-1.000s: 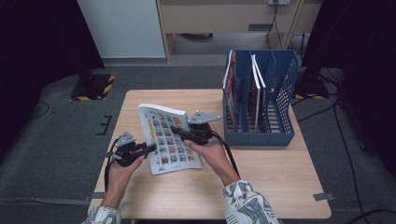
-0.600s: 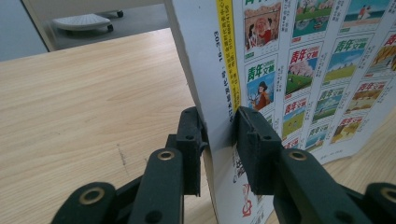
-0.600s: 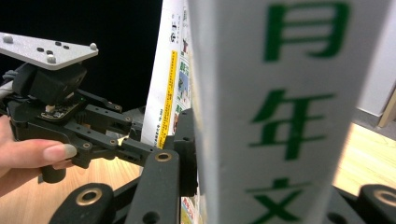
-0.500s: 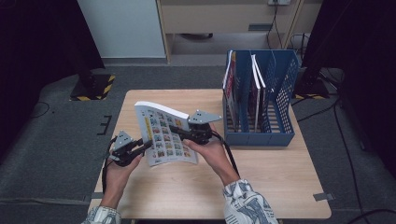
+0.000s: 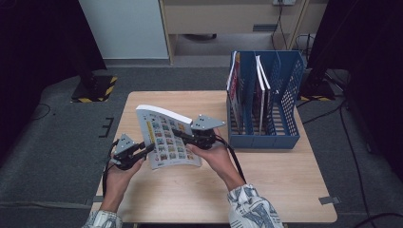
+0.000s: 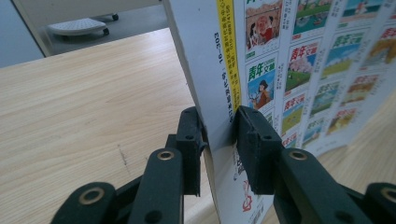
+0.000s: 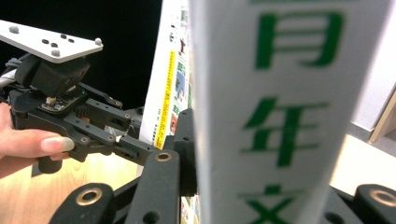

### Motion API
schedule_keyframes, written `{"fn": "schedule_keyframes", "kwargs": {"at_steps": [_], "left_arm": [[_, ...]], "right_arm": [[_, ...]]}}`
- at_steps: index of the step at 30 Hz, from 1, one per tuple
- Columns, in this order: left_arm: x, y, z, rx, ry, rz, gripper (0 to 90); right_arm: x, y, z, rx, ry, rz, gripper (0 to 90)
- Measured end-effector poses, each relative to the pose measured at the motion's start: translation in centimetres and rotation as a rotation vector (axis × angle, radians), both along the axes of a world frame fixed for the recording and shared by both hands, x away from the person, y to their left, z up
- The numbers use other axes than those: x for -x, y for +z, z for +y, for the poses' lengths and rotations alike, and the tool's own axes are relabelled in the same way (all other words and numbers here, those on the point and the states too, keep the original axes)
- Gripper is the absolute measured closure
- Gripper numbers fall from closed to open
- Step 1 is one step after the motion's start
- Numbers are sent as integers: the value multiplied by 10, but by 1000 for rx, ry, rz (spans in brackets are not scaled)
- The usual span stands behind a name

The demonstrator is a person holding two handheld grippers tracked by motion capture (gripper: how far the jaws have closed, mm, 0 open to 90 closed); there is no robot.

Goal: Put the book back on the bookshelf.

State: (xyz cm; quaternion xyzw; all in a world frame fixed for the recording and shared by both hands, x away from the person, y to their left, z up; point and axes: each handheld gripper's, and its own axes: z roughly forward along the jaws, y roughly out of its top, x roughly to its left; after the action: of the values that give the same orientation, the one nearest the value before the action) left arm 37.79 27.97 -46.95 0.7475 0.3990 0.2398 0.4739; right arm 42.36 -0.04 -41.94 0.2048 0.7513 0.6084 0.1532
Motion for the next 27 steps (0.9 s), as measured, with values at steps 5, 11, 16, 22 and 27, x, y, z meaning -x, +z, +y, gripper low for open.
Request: {"fn": "schedule_keyframes", "kwargs": {"at_steps": [5, 11, 16, 22, 27], "left_arm": [[-10, -3, -5, 16, 21, -29, 703], [-7, -3, -4, 23, 9, -33, 702], [-1, -2, -4, 20, -6, -33, 702], [0, -2, -4, 16, -9, -38, 702], [-1, -2, -3, 20, -9, -37, 703]], "right_arm": [[-8, 1, -2, -19, -16, -3, 731], [-8, -1, -5, -33, -11, -2, 725], [-6, -3, -9, -62, -6, 20, 693], [-7, -4, -10, -82, -1, 41, 671], [-9, -5, -8, -79, 26, 44, 672]]}}
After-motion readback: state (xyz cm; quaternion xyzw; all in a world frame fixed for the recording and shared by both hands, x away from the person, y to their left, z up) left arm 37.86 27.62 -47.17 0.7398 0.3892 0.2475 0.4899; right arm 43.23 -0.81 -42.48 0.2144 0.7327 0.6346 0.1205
